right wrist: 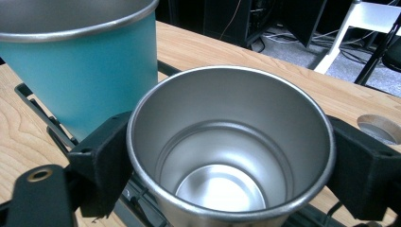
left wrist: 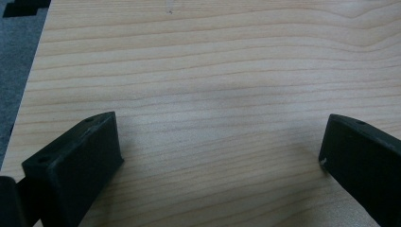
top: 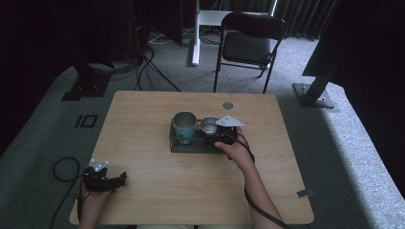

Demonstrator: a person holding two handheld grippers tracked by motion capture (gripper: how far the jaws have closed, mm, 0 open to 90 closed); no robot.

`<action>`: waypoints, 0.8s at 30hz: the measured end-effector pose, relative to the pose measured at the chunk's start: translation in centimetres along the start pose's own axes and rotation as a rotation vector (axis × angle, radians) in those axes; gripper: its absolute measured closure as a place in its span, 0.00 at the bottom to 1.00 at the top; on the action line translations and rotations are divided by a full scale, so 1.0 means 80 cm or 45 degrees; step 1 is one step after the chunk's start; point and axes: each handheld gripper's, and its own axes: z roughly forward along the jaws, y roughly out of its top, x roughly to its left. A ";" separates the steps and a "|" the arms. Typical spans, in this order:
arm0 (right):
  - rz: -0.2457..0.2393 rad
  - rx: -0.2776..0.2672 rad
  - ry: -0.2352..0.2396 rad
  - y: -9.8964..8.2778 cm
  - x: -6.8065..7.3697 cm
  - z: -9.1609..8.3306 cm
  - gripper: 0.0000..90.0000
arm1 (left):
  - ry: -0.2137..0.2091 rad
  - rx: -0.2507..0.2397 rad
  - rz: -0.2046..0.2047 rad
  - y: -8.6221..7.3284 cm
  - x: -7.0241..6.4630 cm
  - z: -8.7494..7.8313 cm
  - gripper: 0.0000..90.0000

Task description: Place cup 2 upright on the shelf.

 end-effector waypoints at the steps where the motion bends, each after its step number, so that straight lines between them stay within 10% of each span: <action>1: 0.009 -0.003 0.004 0.000 0.000 -0.001 0.13 | 0.000 0.000 0.000 0.000 0.000 0.000 0.00; 24: -0.009 -0.060 0.024 -0.002 -0.004 -0.034 0.13 | 0.000 0.000 0.000 0.000 0.000 0.000 0.00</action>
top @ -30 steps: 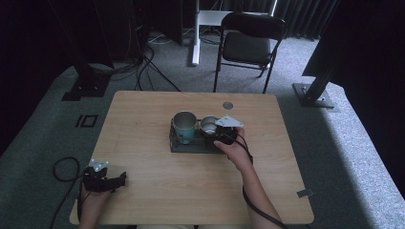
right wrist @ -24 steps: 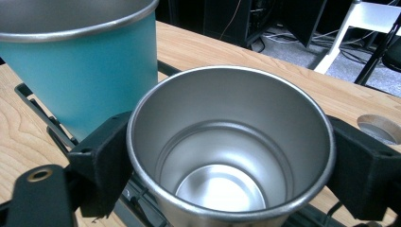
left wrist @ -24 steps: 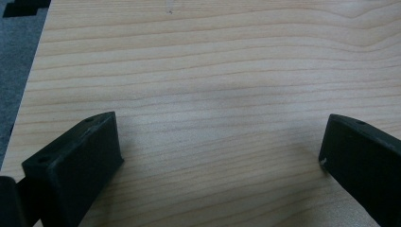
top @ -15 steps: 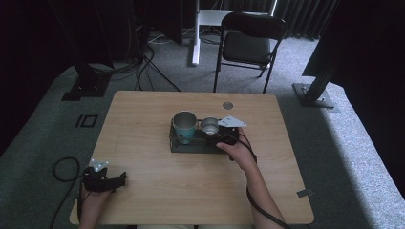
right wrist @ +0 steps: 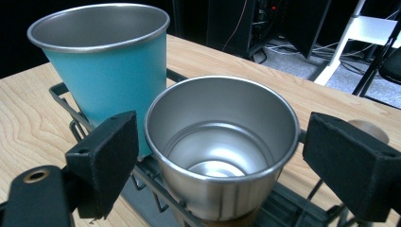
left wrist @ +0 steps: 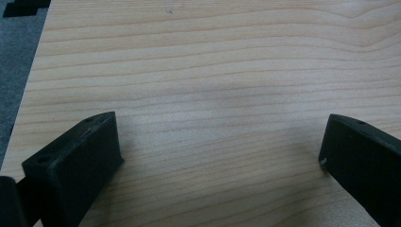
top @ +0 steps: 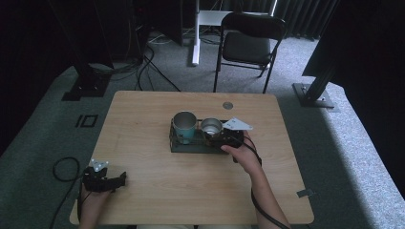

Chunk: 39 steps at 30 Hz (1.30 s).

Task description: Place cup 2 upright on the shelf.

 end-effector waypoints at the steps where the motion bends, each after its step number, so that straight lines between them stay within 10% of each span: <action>1: 0.000 -0.002 -0.001 0.000 0.000 -0.001 0.13 | 0.000 0.000 0.000 0.000 0.000 0.000 0.00; 39: 0.040 0.014 -0.104 -0.046 -0.036 -0.062 0.13 | 0.000 0.000 -0.001 0.000 0.000 0.000 0.00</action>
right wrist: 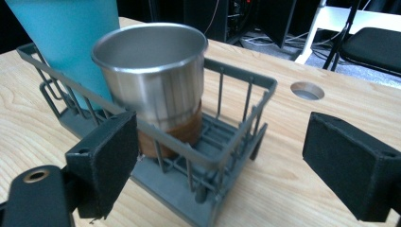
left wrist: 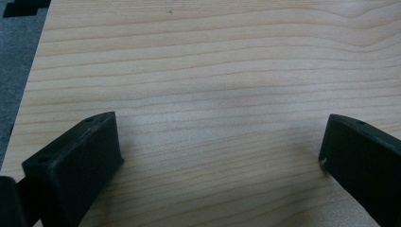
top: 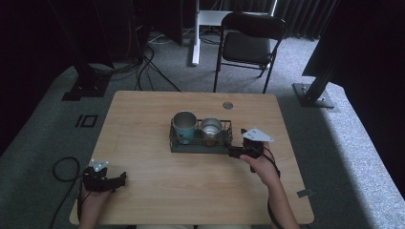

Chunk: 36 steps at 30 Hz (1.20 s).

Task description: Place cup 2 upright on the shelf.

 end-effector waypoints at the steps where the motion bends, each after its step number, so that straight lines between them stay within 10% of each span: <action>1: -0.004 0.003 -0.003 -0.002 -0.001 -0.001 0.13 | 0.000 0.000 0.001 0.000 0.000 0.000 0.00; 36: 0.090 0.186 -0.031 -0.087 -0.028 -0.033 0.13 | 0.000 0.000 0.003 0.000 0.000 0.000 0.00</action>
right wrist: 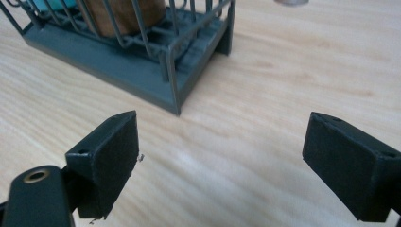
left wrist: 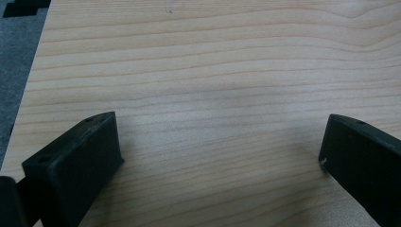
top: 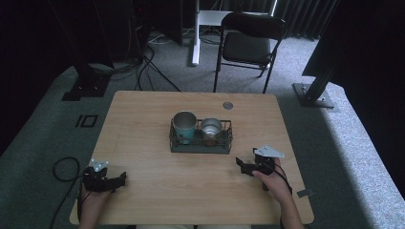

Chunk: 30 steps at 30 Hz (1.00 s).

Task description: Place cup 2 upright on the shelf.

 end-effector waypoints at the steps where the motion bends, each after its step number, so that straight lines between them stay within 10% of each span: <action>1: -0.006 0.003 -0.004 -0.002 -0.001 -0.001 0.13 | 0.000 -0.001 0.000 0.000 0.000 0.000 0.00; 19: -0.041 0.244 -0.008 -0.033 -0.018 -0.021 0.13 | 0.000 0.000 0.000 0.000 0.000 0.000 0.00; 30: -0.013 0.262 -0.087 -0.042 -0.023 -0.033 0.13 | 0.000 -0.001 0.000 0.000 0.000 0.000 0.00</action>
